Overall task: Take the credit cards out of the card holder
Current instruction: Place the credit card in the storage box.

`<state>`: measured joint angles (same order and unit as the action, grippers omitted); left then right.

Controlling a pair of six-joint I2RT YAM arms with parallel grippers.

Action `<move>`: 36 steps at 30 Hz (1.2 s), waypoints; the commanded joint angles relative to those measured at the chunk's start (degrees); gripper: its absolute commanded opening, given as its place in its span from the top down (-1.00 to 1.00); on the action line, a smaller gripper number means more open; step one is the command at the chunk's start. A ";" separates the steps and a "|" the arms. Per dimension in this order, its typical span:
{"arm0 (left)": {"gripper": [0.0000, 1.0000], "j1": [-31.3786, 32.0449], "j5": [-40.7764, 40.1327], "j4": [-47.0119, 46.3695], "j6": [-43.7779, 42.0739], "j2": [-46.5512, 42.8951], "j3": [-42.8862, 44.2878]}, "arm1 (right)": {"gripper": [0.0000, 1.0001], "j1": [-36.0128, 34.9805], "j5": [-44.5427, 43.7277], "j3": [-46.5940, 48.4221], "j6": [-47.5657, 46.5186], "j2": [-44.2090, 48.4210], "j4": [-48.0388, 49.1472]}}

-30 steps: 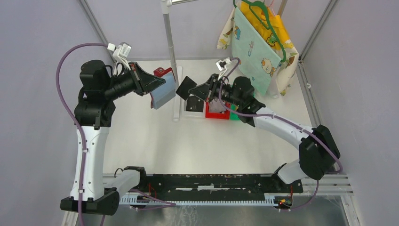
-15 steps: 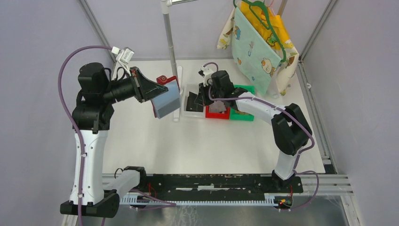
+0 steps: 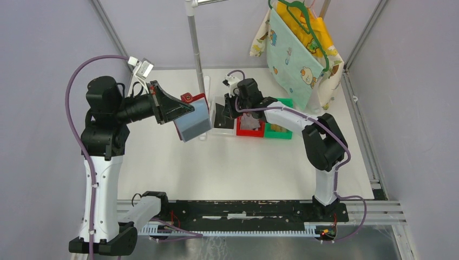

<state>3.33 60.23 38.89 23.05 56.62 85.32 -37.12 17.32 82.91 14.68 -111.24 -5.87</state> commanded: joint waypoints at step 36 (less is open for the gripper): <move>0.96 -0.16 9.09 -4.48 -0.80 -1.58 -2.64 | -0.96 1.10 23.11 -4.62 -6.74 31.67 4.86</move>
<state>3.33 65.69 35.88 23.46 55.22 83.35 -35.92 22.31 80.31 9.45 -88.14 -5.34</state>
